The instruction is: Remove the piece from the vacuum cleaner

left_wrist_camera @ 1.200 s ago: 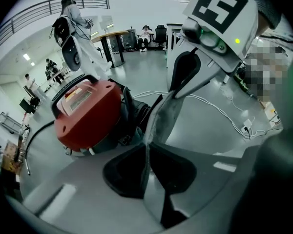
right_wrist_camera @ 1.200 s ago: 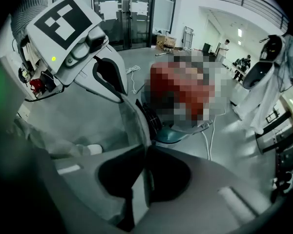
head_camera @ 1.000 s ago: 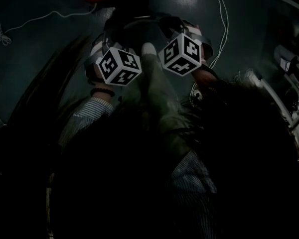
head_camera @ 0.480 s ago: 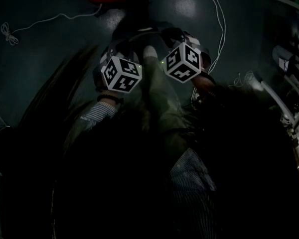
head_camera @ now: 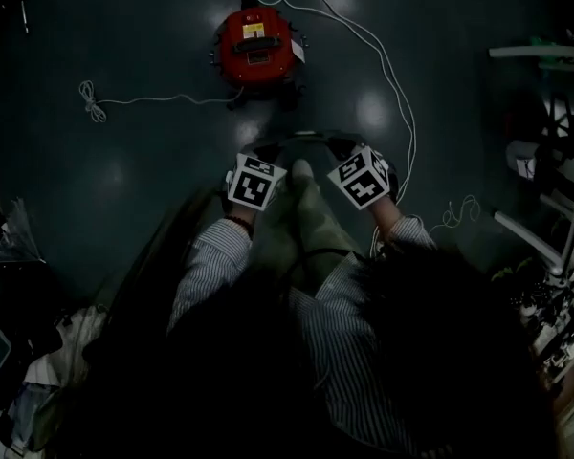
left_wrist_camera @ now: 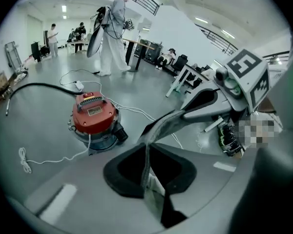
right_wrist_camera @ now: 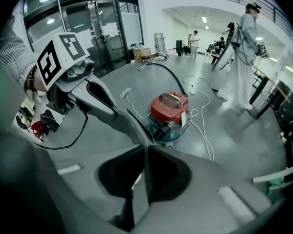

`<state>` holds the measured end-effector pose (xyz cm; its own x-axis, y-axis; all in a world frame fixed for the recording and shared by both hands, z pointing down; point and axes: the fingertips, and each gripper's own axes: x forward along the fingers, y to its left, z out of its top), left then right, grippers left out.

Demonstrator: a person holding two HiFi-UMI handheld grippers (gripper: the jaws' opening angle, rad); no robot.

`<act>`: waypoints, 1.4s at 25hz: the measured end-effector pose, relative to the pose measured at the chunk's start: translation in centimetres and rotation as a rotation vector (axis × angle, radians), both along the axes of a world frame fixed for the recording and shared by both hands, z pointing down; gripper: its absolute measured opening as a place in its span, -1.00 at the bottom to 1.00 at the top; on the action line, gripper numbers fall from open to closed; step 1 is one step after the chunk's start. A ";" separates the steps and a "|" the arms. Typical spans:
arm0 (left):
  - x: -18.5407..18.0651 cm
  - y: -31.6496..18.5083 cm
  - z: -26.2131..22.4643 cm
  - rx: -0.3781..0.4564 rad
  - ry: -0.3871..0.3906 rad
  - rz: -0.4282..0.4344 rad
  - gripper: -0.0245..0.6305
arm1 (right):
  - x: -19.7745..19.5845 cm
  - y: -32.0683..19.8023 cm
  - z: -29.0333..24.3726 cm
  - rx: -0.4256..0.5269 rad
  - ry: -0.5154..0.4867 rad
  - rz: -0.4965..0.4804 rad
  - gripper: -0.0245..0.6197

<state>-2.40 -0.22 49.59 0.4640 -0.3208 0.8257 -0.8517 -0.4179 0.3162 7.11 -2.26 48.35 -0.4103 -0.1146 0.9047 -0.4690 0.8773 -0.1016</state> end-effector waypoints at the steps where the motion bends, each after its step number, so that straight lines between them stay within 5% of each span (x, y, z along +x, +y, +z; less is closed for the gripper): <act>1: -0.1 -0.1 -1.8 0.012 -0.001 -0.013 -0.82 | -0.2 0.0 -1.8 0.019 -0.008 0.004 -0.84; 9: -1.6 0.3 -14.0 0.148 0.116 -0.174 -0.82 | -1.8 0.0 -13.1 0.105 -0.147 0.026 -0.84; 12: -2.7 0.0 -17.1 0.200 0.106 -0.194 -0.82 | -2.9 -0.4 -16.0 0.190 -0.129 -0.048 -0.84; 15: -2.9 -0.3 -19.1 0.231 0.097 -0.220 -0.82 | -3.4 -0.5 -18.0 0.204 -0.188 -0.003 -0.84; 20: -2.7 -0.8 -19.7 0.244 0.063 -0.224 -0.82 | -3.3 -0.6 -18.3 0.182 -0.232 0.080 -0.84; 28: -2.3 -0.8 -19.2 0.211 0.138 -0.282 -0.82 | -3.1 -1.6 -17.7 0.171 -0.278 0.131 -0.84; 35: -2.1 -1.1 -18.3 0.221 0.073 -0.256 -0.83 | -2.9 -2.1 -17.4 0.159 -0.245 0.137 -0.84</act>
<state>-4.50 -1.28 31.27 0.4012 -0.6016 0.6907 -0.9160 -0.2592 0.3063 4.22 -4.35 30.99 -0.5847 -0.3156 0.7473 -0.5624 0.8216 -0.0931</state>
